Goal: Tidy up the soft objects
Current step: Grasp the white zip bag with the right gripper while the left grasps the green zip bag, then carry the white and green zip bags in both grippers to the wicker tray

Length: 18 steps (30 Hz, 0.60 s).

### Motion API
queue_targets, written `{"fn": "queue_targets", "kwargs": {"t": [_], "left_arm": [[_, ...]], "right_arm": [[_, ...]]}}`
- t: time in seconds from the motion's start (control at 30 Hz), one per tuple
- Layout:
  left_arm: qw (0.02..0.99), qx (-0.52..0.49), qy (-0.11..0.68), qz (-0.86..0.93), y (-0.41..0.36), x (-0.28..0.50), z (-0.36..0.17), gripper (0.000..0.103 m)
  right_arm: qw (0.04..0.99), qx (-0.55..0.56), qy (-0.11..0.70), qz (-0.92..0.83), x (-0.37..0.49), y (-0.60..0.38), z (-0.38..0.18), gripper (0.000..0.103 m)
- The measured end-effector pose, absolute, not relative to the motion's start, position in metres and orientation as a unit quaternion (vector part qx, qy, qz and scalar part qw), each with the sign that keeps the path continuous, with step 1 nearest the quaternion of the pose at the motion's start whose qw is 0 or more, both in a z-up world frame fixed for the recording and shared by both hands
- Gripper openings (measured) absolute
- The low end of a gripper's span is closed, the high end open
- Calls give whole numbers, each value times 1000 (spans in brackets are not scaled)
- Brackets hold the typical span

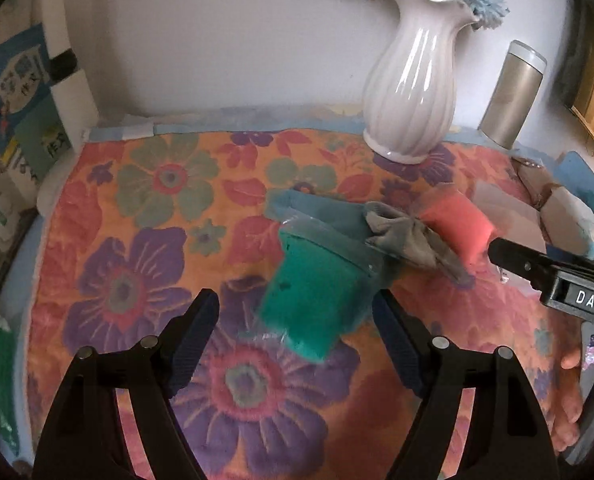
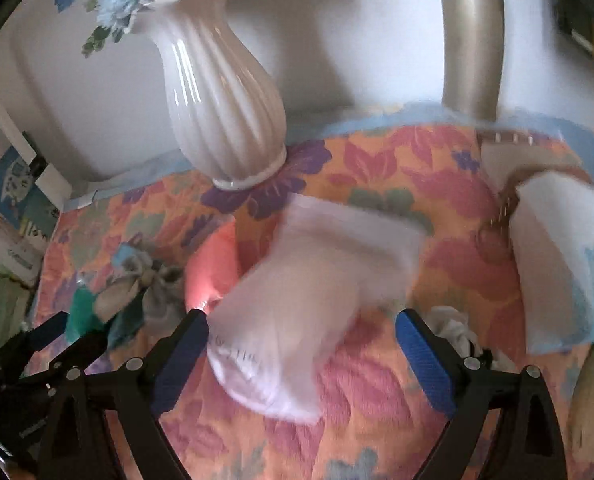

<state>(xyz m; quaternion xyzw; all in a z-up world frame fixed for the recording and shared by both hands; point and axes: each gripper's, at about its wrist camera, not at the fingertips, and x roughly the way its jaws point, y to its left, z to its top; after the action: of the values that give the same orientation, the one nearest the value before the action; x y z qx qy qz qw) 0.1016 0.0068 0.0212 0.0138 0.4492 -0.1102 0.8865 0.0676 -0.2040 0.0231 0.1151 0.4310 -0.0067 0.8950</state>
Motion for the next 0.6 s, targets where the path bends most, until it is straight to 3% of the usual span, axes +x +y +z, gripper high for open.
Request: {"fn": "queue_targets", "kwargs": {"t": [0.07,0.1,0.13,0.17,0.23,0.33,0.6], "left_arm": [[885,4,451,-117,9,103,17,71],[885,-1,451,-119,11,102,17,67],[886,-5,447,-122,12,102,17,62],[887,-9,444,-127,14,101,17,50],[887,-15,444,-130,16,97,17,42],[893,-21,430,-129,19,80,25,38],[901,-47,415,-119,33,18,43,38]], "right_arm": [[900,93,425,-16,69,-199,22,87],[898,88,430,-20,70,-198,18,75],[895,91,436,-20,72,-200,13,69],[898,87,430,-26,72,-200,14,64],[902,101,420,-13,68,-204,17,53],[903,113,415,0,59,-209,18,48],[909,128,389,74,-7,-211,41,47]]}}
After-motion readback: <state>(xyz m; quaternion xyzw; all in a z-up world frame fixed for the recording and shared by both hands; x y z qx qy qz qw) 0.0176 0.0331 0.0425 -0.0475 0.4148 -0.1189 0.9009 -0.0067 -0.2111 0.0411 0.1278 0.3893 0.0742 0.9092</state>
